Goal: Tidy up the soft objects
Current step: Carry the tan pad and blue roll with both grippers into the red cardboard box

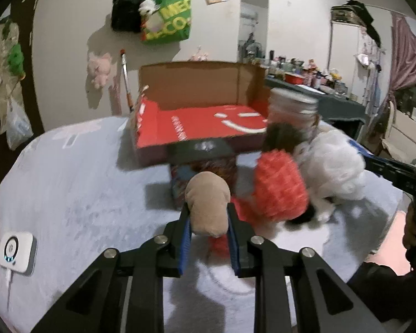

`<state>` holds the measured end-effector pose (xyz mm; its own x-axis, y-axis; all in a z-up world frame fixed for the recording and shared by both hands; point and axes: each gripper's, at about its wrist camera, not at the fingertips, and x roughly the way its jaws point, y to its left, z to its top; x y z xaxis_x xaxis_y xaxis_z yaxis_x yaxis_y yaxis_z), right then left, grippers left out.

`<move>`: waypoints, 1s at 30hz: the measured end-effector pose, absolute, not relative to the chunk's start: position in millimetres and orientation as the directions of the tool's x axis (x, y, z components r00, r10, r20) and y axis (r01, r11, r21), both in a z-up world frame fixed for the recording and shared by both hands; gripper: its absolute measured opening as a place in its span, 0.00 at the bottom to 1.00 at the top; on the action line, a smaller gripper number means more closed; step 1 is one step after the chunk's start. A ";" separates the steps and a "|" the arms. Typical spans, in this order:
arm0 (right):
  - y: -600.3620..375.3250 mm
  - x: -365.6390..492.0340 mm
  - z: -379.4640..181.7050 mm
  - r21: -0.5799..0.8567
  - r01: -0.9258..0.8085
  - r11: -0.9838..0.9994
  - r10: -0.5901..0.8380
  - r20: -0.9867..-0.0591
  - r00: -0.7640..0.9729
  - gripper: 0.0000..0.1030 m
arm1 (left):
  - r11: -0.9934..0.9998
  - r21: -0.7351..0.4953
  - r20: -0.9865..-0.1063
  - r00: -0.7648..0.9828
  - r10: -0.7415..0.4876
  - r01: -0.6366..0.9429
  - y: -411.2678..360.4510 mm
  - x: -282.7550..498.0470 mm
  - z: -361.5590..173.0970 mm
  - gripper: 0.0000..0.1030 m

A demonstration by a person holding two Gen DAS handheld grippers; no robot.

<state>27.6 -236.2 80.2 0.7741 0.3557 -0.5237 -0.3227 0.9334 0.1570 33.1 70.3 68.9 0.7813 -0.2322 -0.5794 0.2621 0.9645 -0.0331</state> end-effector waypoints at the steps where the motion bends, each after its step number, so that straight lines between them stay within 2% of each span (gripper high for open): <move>1: -232.7 27.7 82.9 0.161 -0.334 0.929 0.368 -0.518 0.772 0.22 | 0.960 -0.042 -0.577 0.778 -0.249 0.276 67.2 33.4 71.3 0.23; 7: -219.8 36.1 86.3 0.169 -0.365 0.915 0.398 -0.512 0.761 0.22 | 0.947 -0.052 -0.577 0.764 -0.288 0.318 52.9 35.8 75.5 0.23; 21: -230.1 68.7 112.3 0.161 -0.357 0.920 0.389 -0.492 0.779 0.22 | 0.951 -0.024 -0.552 0.789 -0.270 0.308 62.8 72.2 109.7 0.23; 30: -227.7 130.4 135.6 0.124 -0.403 0.907 0.403 -0.537 0.741 0.22 | 0.936 -0.004 -0.602 0.746 -0.284 0.353 66.9 129.3 131.0 0.23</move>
<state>130.4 -227.7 135.6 0.7407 0.4033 -0.5373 -0.4034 0.9065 0.1243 129.3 66.9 131.0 0.7461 -0.2841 -0.6021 0.3528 0.9357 -0.0043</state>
